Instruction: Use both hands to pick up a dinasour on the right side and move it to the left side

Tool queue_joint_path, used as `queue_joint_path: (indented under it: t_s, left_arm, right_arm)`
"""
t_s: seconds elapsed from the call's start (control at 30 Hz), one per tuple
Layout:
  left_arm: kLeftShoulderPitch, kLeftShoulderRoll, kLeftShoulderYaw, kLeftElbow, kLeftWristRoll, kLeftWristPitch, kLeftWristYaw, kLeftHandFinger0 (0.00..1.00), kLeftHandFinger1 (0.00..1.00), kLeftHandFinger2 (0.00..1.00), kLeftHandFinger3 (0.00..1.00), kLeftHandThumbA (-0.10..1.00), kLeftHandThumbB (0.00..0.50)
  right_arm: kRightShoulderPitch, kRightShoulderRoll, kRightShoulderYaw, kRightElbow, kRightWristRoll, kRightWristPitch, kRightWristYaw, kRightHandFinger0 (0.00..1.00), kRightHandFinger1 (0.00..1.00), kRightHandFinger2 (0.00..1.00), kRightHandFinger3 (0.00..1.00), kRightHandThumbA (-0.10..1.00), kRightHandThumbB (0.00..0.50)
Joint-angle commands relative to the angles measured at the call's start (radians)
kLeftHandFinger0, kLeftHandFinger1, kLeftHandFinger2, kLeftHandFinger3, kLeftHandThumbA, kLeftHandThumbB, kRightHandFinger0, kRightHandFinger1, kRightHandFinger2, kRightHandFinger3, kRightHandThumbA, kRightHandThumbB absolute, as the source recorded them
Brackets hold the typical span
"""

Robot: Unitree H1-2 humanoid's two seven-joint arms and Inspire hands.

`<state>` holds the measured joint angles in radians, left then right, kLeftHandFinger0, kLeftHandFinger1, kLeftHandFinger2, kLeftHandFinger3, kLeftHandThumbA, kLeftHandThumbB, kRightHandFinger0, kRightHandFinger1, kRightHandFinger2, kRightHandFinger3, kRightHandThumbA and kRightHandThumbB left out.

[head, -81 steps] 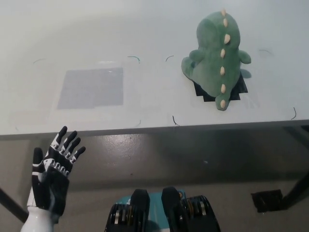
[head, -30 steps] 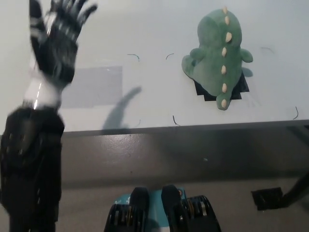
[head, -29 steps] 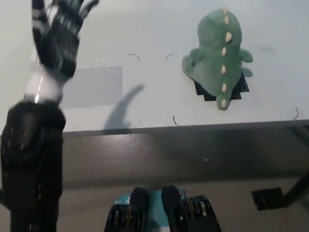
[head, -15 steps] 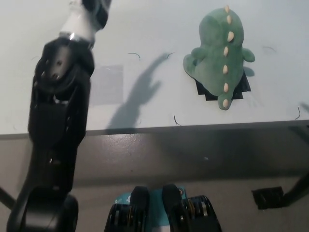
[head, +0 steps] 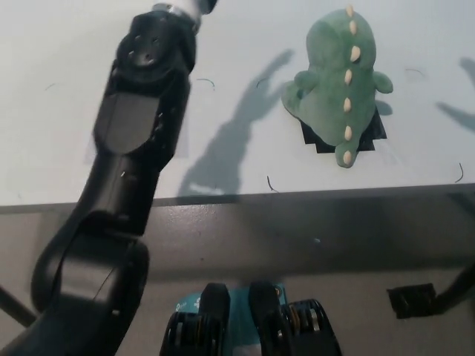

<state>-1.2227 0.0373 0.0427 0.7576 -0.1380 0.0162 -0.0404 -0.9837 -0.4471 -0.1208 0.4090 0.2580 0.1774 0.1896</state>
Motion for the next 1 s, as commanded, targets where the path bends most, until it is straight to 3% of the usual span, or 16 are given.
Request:
queue_joint_path:
  t_s: [0.0, 0.1, 0.2, 0.33, 0.47, 0.5, 0.57, 0.67, 0.77, 0.9, 0.97]
  left_arm:
    - [-0.132, -0.018, 0.007, 0.108, 0.021, -0.094, 0.039, 0.96, 1.0, 1.0, 1.0, 1.0, 0.324]
    - [-0.167, -0.023, 0.006, 0.199, 0.029, -0.102, 0.046, 0.92, 1.0, 1.0, 1.0, 1.0, 0.287]
    - [-0.205, -0.035, 0.016, 0.318, 0.022, -0.11, 0.054, 0.95, 1.0, 1.0, 1.0, 1.0, 0.351]
    - [-0.226, -0.03, 0.025, 0.401, 0.013, -0.141, 0.04, 0.93, 1.0, 1.0, 1.0, 1.0, 0.324]
    - [-0.227, -0.039, 0.04, 0.462, 0.006, -0.154, 0.056, 0.89, 1.0, 1.0, 1.0, 1.0, 0.304]
    - [-0.225, -0.044, 0.043, 0.481, 0.006, -0.154, 0.06, 0.88, 1.0, 1.0, 1.0, 1.0, 0.351]
    - [-0.216, -0.045, 0.032, 0.506, 0.019, -0.159, 0.057, 0.88, 1.0, 1.0, 1.0, 1.0, 0.365]
    - [-0.21, -0.047, 0.03, 0.526, 0.018, -0.165, 0.051, 0.88, 1.0, 1.0, 1.0, 1.0, 0.38]
    - [-0.207, -0.051, 0.022, 0.537, 0.025, -0.155, 0.047, 0.9, 1.0, 1.0, 1.0, 1.0, 0.404]
    - [-0.198, -0.05, 0.003, 0.549, 0.04, -0.146, 0.04, 0.93, 1.0, 1.0, 1.0, 1.0, 0.426]
    - [-0.181, -0.051, -0.006, 0.552, 0.048, -0.151, 0.037, 0.95, 1.0, 1.0, 1.0, 1.0, 0.413]
  right_arm:
    - [-0.107, -0.023, 0.02, 0.078, -0.032, -0.052, 0.041, 1.0, 1.0, 1.0, 1.0, 1.0, 0.355]
    - [-0.122, -0.027, 0.038, 0.132, -0.049, -0.056, 0.049, 1.0, 1.0, 1.0, 1.0, 1.0, 0.332]
    - [-0.142, -0.04, 0.063, 0.224, -0.072, -0.087, 0.075, 1.0, 1.0, 1.0, 1.0, 1.0, 0.279]
    - [-0.167, -0.042, 0.08, 0.282, -0.092, -0.108, 0.083, 1.0, 1.0, 1.0, 1.0, 1.0, 0.275]
    - [-0.192, -0.043, 0.086, 0.373, -0.105, -0.101, 0.083, 1.0, 1.0, 1.0, 1.0, 1.0, 0.297]
    - [-0.199, -0.044, 0.092, 0.431, -0.117, -0.13, 0.081, 1.0, 1.0, 1.0, 1.0, 1.0, 0.276]
    - [-0.207, -0.037, 0.091, 0.504, -0.123, -0.128, 0.065, 1.0, 1.0, 1.0, 1.0, 1.0, 0.316]
    - [-0.211, -0.027, 0.085, 0.558, -0.124, -0.131, 0.053, 1.0, 1.0, 1.0, 1.0, 1.0, 0.328]
    - [-0.215, -0.017, 0.083, 0.619, -0.14, -0.15, 0.017, 1.0, 1.0, 1.0, 1.0, 1.0, 0.399]
    - [-0.189, -0.013, 0.088, 0.609, -0.142, -0.163, 0.052, 1.0, 1.0, 1.0, 1.0, 1.0, 0.399]
    - [-0.169, -0.007, 0.086, 0.607, -0.143, -0.173, 0.051, 1.0, 1.0, 1.0, 1.0, 1.0, 0.348]
